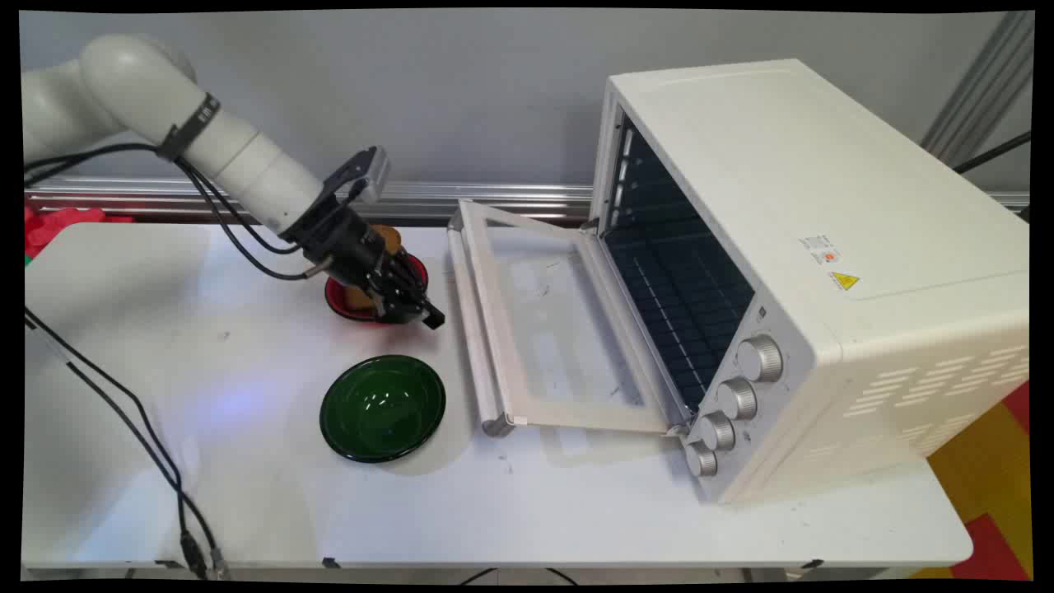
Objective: Close the oven
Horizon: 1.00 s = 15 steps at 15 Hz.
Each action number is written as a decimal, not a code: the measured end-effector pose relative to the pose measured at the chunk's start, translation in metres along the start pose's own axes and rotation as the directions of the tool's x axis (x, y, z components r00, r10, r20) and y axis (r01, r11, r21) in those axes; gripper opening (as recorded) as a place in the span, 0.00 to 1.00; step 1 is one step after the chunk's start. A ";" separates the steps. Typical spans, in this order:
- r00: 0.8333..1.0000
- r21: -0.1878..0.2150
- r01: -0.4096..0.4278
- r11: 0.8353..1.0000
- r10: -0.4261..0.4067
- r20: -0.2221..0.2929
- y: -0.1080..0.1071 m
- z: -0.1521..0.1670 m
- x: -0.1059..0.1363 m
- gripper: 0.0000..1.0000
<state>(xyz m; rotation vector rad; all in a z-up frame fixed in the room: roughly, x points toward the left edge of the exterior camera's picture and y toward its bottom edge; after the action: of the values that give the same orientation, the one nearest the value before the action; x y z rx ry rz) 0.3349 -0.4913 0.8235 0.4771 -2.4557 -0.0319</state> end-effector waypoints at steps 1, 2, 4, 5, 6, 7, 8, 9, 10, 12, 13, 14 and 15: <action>1.000 -0.003 0.008 1.000 -0.008 -0.005 0.000 0.004 -0.002 0.00; 1.000 -0.004 0.014 1.000 -0.014 -0.010 0.000 0.008 -0.004 0.00; 1.000 -0.006 0.023 1.000 -0.023 -0.020 0.001 0.019 -0.010 0.00; 0.999 -0.006 0.026 1.000 -0.026 -0.026 0.001 0.024 -0.012 0.00; 0.999 -0.007 0.026 1.000 -0.026 -0.031 0.001 0.028 -0.013 0.00; 0.999 -0.006 0.027 1.000 -0.027 -0.040 0.000 0.033 -0.015 0.00; 0.998 -0.004 0.028 1.000 -0.028 -0.049 0.000 0.038 -0.016 0.00; 0.998 -0.001 0.028 1.000 -0.028 -0.060 -0.001 0.043 -0.017 0.00; 0.997 0.002 0.026 1.000 -0.026 -0.071 -0.002 0.047 -0.018 0.00; 0.995 0.008 0.024 1.000 -0.023 -0.092 -0.003 0.052 -0.019 0.00; 0.994 0.010 0.023 1.000 -0.022 -0.104 -0.003 0.055 -0.019 0.00; 0.993 0.011 0.023 1.000 -0.022 -0.114 -0.003 0.056 -0.019 0.00; 0.992 0.009 0.023 1.000 -0.021 -0.128 -0.003 0.058 -0.018 0.00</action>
<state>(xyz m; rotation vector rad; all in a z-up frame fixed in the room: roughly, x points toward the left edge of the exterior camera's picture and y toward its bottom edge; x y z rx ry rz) 0.3153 -0.4932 0.7661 0.4955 -2.3268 0.0027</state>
